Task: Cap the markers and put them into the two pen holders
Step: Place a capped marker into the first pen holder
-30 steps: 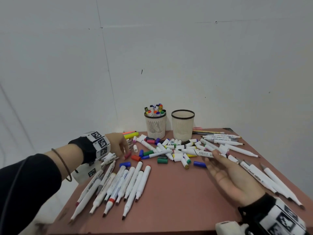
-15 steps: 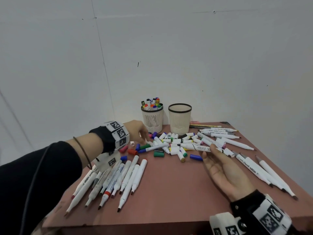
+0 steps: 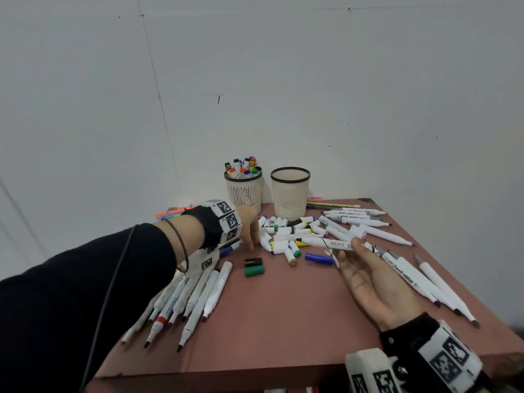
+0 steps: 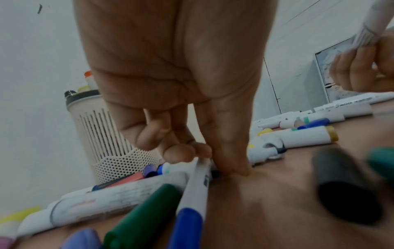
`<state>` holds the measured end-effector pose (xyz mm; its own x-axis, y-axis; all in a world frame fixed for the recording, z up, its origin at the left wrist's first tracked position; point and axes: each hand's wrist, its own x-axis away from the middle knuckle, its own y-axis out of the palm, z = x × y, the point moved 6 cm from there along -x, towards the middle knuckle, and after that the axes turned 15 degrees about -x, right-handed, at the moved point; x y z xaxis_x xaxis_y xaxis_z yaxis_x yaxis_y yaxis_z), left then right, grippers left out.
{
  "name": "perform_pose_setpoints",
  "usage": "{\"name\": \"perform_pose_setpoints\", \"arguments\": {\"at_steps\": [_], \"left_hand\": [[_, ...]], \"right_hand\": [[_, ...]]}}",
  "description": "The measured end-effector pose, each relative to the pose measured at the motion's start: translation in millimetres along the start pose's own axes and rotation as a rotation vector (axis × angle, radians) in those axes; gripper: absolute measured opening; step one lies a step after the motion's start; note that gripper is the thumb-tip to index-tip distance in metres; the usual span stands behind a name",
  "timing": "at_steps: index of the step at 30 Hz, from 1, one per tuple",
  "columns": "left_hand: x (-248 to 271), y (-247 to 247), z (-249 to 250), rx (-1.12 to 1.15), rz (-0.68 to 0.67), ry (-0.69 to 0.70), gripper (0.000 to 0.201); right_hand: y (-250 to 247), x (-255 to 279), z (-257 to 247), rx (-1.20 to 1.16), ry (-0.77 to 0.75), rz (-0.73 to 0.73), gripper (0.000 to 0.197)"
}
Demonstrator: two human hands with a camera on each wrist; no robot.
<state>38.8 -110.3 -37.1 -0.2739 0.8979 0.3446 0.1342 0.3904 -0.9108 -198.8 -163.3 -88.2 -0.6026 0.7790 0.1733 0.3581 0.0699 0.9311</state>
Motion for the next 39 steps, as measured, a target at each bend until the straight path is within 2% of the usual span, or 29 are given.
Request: {"name": "perform_pose_setpoints", "arguments": {"at_steps": [4, 7, 13, 15, 18, 22, 25, 27, 31, 34, 39], "left_hand": [[5, -2, -4, 0.054, 0.042, -0.035, 0.027], [23, -10, 5, 0.135, 0.068, -0.037, 0.036], [74, 6, 62, -0.004, -0.173, 0.106, 0.058], [79, 13, 74, -0.053, -0.186, 0.130, 0.061], [80, 16, 85, -0.104, -0.125, 0.146, 0.058], [79, 15, 97, -0.120, -0.064, 0.195, 0.039], [78, 15, 97, -0.115, -0.037, 0.177, 0.031], [77, 14, 93, -0.126, -0.021, 0.134, 0.032], [81, 7, 74, -0.109, 0.032, 0.002, 0.054], [89, 11, 65, -0.048, -0.023, 0.042, 0.054], [103, 28, 70, -0.032, -0.153, 0.142, 0.038]], "right_hand": [[0, -1, 1, -0.021, 0.006, -0.008, 0.016], [1, 0, 1, -0.021, 0.002, -0.020, 0.014], [-1, -3, 2, -0.019, 0.008, -0.018, 0.016], [-3, -5, 2, -0.015, 0.010, -0.010, 0.015], [-6, -7, 2, -0.014, 0.007, -0.006, 0.020], [-7, -7, 2, -0.030, 0.005, 0.005, 0.019], [-6, -6, 2, -0.033, 0.003, 0.013, 0.016], [-6, -5, 2, -0.037, 0.003, 0.025, 0.012], [-3, 0, 1, -0.045, 0.004, 0.037, 0.005], [0, 3, 1, -0.037, -0.004, 0.033, 0.003], [-2, 1, 1, -0.040, 0.006, 0.038, 0.006]]}}
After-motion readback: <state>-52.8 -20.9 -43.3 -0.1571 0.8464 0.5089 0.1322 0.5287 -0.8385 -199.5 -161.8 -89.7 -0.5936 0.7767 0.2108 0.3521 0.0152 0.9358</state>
